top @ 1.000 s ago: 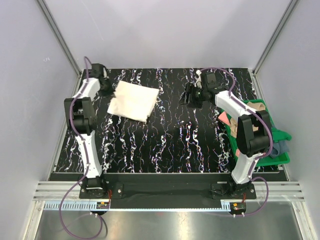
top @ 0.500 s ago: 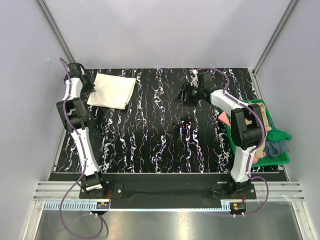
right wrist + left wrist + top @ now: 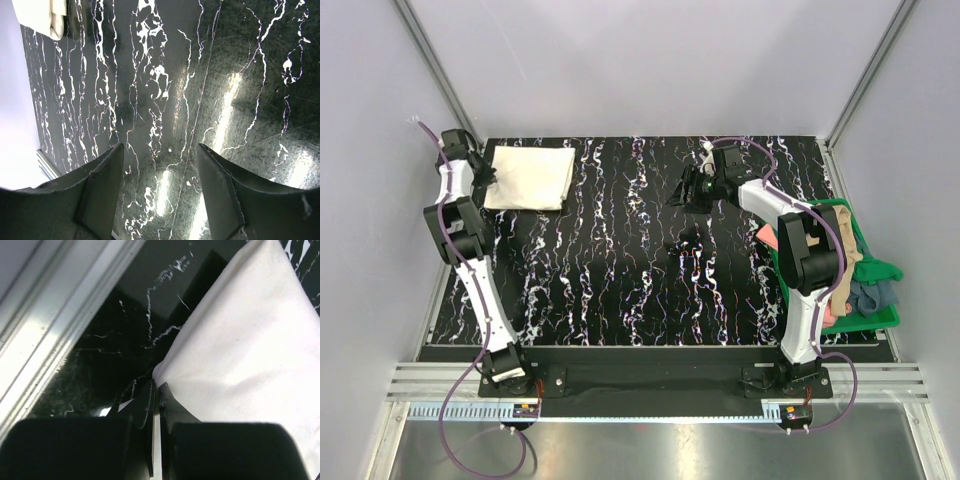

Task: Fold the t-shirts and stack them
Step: Neatly place the folded tshirt to the corner

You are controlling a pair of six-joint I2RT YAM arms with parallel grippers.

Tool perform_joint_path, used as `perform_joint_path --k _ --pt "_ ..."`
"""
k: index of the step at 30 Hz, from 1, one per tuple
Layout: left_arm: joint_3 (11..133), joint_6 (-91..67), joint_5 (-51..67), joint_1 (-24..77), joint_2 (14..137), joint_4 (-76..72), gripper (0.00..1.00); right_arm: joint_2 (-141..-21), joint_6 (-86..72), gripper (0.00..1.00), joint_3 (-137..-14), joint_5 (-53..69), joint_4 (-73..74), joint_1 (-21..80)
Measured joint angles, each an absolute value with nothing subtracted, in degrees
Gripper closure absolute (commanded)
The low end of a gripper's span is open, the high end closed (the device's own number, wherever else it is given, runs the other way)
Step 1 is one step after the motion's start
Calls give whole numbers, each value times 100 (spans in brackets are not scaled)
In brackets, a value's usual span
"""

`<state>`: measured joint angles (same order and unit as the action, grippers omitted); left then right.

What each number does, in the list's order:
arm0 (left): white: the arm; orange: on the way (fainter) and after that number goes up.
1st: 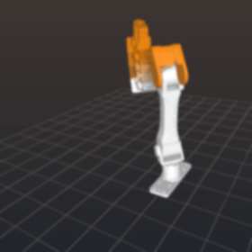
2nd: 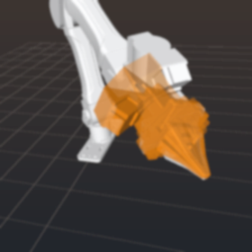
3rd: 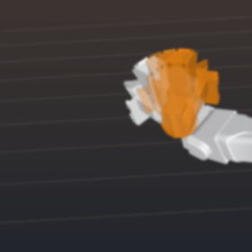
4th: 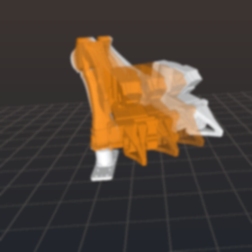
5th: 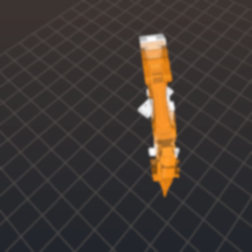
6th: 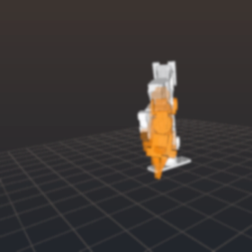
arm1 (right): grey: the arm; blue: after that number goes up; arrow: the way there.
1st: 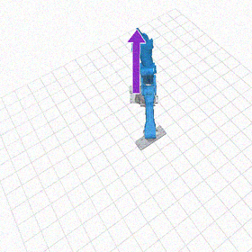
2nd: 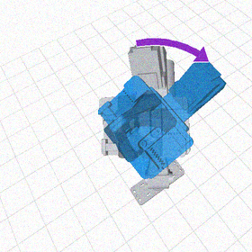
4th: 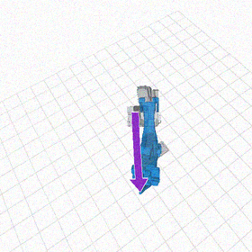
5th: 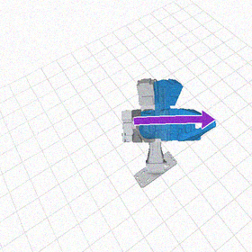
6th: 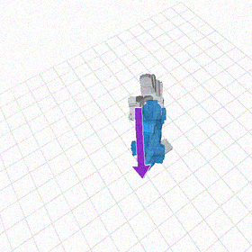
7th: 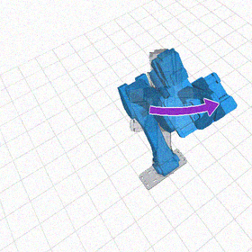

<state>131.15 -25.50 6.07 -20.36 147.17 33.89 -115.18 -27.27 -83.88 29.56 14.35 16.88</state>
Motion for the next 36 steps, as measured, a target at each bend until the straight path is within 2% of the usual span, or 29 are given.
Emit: perform_joint_path --k 21,23,24,25,26,33,34,36 --pt "13198 -2635 790 -2261 14739 3022 100 -11535 -2727 33 -8388 2965 1417 1688" --pt "13196 -2635 794 -2261 14739 3013 92 -11535 -2727 33 -8388 2965 1415 1688" --pt "13185 -2628 797 -2261 14739 2995 85 -11535 -2727 33 -8388 2963 1415 1688" --pt "13170 -2609 808 -2263 14739 2980 72 -11535 -2727 32 -8388 2963 1415 1688" --pt "13155 -2582 812 -2265 14737 2958 68 -11535 -2727 33 -8388 2963 1415 1688" --pt "11983 -2565 858 -2305 14000 2714 54 -11467 -2727 28 -8283 2965 1428 1688" --pt "11688 -2576 860 -2322 13764 2707 53 -11424 -2729 2 -8232 2965 1441 1688" --pt "11159 -2576 858 -2366 13297 2744 50 -11303 -2700 0 -8097 2963 1507 1688"
